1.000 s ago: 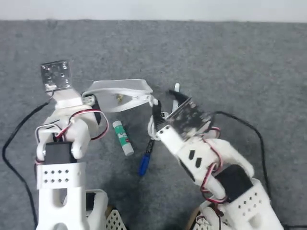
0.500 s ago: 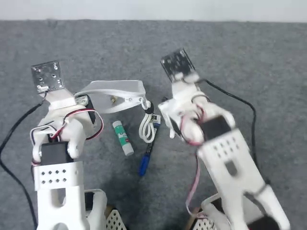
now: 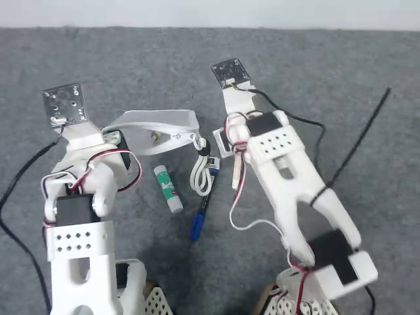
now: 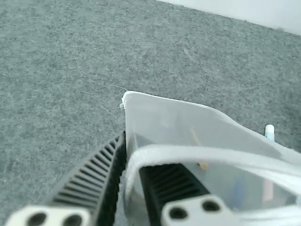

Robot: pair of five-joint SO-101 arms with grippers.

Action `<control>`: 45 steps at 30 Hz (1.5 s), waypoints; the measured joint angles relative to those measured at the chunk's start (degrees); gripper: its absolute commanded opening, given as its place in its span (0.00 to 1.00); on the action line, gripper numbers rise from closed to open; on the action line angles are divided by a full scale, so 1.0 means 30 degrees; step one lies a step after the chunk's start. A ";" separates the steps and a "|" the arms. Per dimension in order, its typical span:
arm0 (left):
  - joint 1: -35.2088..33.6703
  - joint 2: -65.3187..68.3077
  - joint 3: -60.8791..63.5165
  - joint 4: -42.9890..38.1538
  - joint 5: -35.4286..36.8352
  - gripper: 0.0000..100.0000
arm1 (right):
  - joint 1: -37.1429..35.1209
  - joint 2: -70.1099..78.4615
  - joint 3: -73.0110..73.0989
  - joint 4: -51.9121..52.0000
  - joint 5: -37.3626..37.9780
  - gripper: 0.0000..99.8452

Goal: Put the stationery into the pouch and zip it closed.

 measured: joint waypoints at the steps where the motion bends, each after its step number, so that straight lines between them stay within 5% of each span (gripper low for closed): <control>1: 0.0000 0.0000 0.0000 0.0000 0.0000 0.01 | 0.0059 0.0469 -0.0293 0.0000 0.0000 0.18; 14: 0.0000 0.0000 0.0000 0.0000 0.0000 0.01 | 0.0703 0.6828 -0.3810 -0.1348 0.0000 0.18; 25: 0.0000 0.0000 0.0000 0.0000 0.0000 0.01 | 0.0908 0.9553 -0.4923 -0.3839 -0.0029 0.04; 35: 0.0000 0.0000 0.0000 0.0000 0.0000 0.01 | 0.0879 1.1634 -0.8791 0.0440 -0.0029 0.01; 45: 0.0000 0.0000 0.0000 0.0000 0.0000 0.01 | 0.0908 1.1575 -0.9084 0.1143 -0.0029 0.01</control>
